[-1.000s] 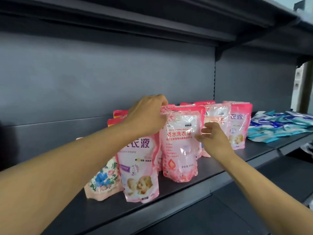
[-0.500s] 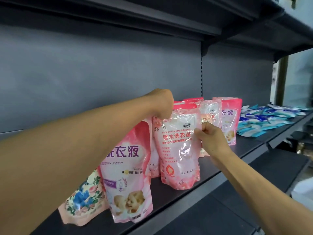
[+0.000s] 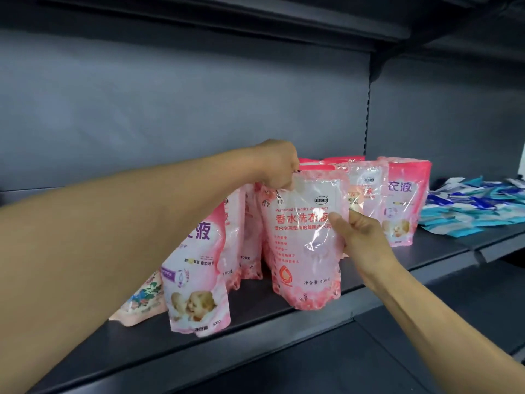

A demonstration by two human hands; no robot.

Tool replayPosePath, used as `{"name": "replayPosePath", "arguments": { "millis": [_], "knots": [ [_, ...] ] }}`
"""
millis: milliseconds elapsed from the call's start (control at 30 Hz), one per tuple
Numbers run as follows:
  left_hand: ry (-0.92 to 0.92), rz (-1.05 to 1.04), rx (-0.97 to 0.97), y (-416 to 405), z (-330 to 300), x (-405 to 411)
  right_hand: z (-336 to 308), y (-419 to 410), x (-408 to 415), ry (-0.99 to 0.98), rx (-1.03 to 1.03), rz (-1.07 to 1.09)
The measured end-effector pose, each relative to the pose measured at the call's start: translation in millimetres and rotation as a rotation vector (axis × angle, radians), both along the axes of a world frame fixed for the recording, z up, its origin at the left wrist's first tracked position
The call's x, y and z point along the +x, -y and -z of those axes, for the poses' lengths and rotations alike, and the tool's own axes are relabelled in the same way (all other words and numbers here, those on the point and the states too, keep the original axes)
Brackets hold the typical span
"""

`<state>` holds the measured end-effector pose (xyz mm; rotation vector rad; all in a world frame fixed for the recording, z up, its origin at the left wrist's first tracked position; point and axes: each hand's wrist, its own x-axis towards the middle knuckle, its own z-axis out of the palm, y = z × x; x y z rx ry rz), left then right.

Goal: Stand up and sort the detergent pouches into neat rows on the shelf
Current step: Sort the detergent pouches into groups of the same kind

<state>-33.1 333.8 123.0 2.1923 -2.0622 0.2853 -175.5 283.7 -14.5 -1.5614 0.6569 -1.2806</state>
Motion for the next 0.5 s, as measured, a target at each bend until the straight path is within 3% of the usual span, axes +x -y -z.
{"name": "replayPosePath", "arguments": {
  "millis": [133, 500],
  "knots": [
    [-0.067, 0.052, -0.144, -22, -1, -13, -10, -13, -18, 0.068, -0.020, 0.021],
    [-0.714, 0.102, -0.682, -153, 15, -4, -50, -112, -18, 0.214, 0.100, -0.336]
  ]
}}
